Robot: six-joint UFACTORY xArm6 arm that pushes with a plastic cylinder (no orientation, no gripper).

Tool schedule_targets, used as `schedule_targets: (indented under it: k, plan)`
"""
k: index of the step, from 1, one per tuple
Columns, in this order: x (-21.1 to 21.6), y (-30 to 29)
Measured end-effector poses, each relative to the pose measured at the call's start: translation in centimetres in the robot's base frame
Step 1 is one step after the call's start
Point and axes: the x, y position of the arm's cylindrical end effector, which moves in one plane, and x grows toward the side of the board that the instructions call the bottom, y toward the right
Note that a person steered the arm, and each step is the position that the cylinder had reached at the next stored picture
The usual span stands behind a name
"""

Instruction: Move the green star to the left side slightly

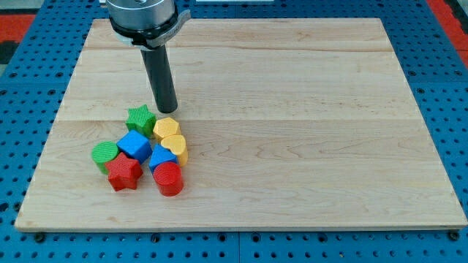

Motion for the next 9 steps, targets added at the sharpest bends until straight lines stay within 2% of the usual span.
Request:
schedule_targets:
  k: [9]
  plan:
    - [-0.1, -2.7]
